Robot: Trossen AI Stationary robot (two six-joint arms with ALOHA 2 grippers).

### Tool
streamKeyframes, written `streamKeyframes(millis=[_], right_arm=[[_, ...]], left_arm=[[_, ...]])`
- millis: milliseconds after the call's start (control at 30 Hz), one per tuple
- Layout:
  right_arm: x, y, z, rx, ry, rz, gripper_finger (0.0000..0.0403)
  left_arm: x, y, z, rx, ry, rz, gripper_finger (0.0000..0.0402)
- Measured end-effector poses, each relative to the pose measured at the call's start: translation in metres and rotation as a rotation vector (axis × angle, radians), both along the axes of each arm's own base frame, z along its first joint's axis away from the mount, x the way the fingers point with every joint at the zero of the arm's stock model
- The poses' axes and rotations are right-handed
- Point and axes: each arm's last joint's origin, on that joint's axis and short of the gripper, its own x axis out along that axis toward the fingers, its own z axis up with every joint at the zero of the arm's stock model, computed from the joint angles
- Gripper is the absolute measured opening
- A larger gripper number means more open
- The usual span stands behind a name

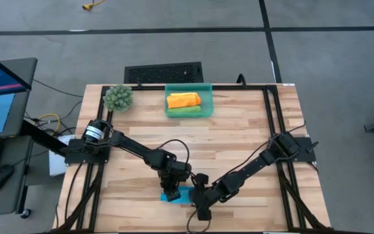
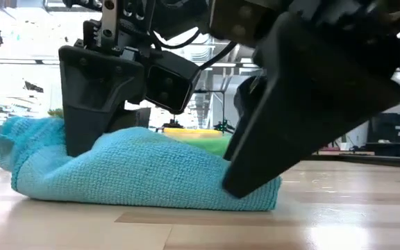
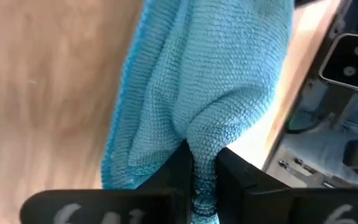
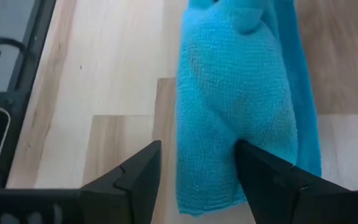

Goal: Roll microfiber towels into tight, uniform cylinder then place into a basket
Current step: Roll the blue towel

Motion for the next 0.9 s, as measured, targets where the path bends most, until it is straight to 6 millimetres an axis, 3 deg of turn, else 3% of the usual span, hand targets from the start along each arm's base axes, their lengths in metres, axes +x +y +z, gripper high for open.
streamKeyframes(millis=[167, 567, 767, 900], right_arm=[[0.001, -0.001, -0.002, 0.036, 0.016, -0.037, 0.0230], [0.001, -0.001, -0.003, 0.043, 0.017, -0.031, 0.0230], [0.000, 0.001, -0.003, 0.049, 0.019, -0.023, 0.0230], [0.000, 0.002, -0.004, 0.048, 0.019, -0.022, 0.0230]], left_arm=[[0.001, 0.002, -0.001, 0.067, -0.016, 0.031, 0.0048], [0.001, 0.003, 0.000, 0.052, -0.053, -0.034, 0.0167], [-0.001, 0.006, 0.008, 0.093, -0.113, -0.094, 0.0182], [-0.007, 0.010, 0.030, 0.174, -0.182, -0.101, 0.0182]])
